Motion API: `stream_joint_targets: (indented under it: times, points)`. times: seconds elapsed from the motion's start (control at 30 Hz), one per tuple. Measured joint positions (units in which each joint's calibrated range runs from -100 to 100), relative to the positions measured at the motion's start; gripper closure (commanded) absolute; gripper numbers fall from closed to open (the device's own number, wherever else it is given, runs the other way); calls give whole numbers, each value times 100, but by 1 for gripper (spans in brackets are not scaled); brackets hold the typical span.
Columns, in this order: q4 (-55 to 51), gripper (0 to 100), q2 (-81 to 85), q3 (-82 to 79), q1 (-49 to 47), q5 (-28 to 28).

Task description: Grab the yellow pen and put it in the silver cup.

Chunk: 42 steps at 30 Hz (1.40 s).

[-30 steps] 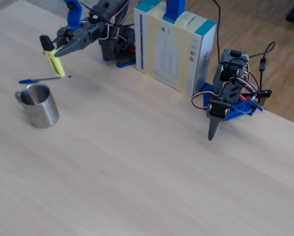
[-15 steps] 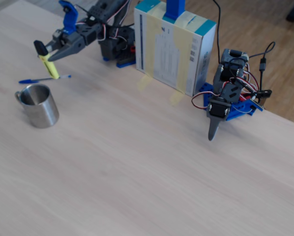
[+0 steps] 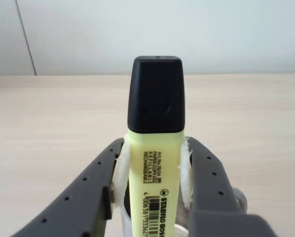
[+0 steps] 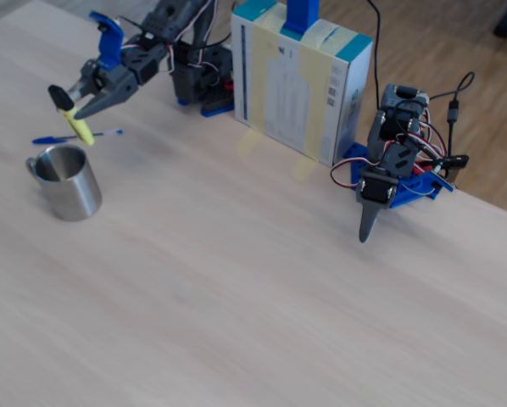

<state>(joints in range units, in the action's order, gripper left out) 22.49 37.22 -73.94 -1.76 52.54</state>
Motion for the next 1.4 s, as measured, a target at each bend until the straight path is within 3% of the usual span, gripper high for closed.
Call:
stream_joint_targets:
  times: [1.13,1.4]
  points:
    - [8,98,-1909,1497,251,-144]
    - [513,98,-2401,1587,251,-144]
